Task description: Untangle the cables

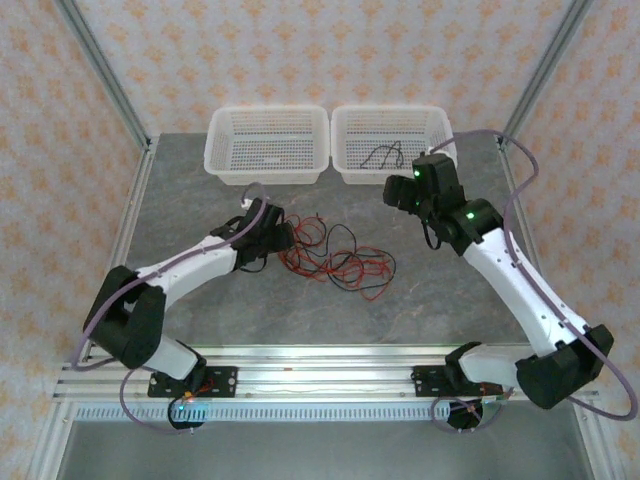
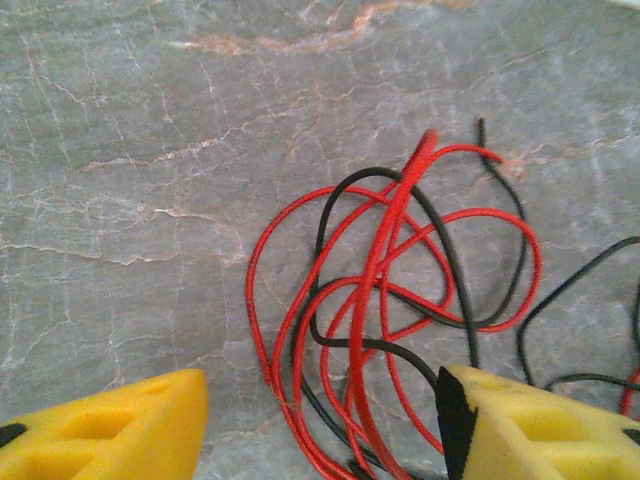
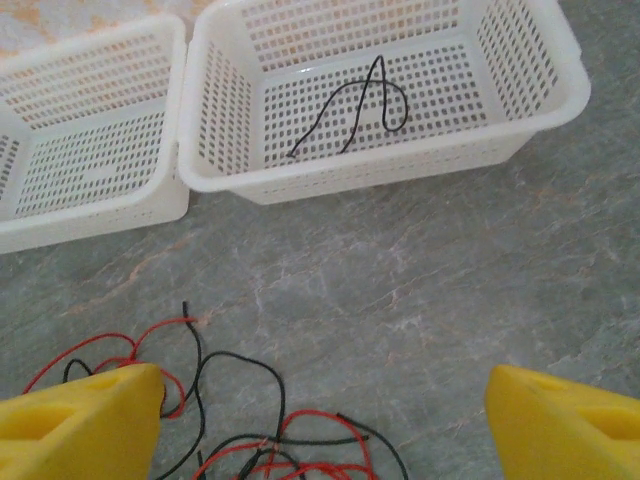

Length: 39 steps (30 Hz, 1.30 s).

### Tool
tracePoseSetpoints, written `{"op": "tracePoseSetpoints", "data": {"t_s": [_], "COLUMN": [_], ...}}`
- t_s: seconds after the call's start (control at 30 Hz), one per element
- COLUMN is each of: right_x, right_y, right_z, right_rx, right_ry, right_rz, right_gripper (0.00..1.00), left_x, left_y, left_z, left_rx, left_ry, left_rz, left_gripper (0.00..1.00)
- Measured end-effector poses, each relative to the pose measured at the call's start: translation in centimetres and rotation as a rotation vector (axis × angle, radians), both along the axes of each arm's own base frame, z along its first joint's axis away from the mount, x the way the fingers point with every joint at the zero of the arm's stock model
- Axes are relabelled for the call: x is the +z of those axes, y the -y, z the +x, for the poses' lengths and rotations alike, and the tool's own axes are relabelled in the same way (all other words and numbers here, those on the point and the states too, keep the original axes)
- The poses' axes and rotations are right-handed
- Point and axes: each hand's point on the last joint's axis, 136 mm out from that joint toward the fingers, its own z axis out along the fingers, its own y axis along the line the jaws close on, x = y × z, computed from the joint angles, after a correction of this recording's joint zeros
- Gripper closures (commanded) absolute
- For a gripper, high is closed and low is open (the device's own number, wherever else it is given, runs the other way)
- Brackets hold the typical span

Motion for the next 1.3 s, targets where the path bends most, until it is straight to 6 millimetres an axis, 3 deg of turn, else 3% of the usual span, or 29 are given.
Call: {"op": "tracePoseSetpoints", "data": {"t_s": [0.23,0.47,0.7,0.83,0.97,1.1,1.3], "right_x": [-3.6,-6.4,-8.5,-11.4,-13.4,-13.6,-13.8], "right_y": [-0.8,-2.6,-5.9,-8.5,-11.0,-13.1,-16.5], "right_z": [-1.5,-2.6,-3.4,-4.2,-5.2,-5.3,-4.8], "right_rx": [0.013,0.051,0.122,0.184,0.243,0.283,0.329], "right_ry": [-0.052,-0.098,-0.128,-0.179,-0.225,-0.226,-0.235], "right_rz": [0.042,0.074,0.144,0.222,0.323,0.449,0.575], "right_gripper": [0.22,0.23,0.23,0.22,0.22,0.21,0.21], "left_x": [-1.8,-1.7,-0.3,2.2,6.2,10.0,12.3], "left_y": [0.4,0.9,1.4,1.8,2.1,3.4,5.0], "left_z": [1.8,2.8,3.6,3.5,3.1,2.1,0.0], "left_rx": [0.008,0.002,0.000,-0.013,-0.028,-0.069,-0.131], "left_ry": [-0.007,0.026,0.053,0.084,0.144,0.206,0.225], "left_rz": [-0.003,-0.017,-0.038,-0.069,-0.101,-0.133,-0.142], "left_gripper": [0.56,1.00,1.00,1.00,1.00,1.00,1.00]}}
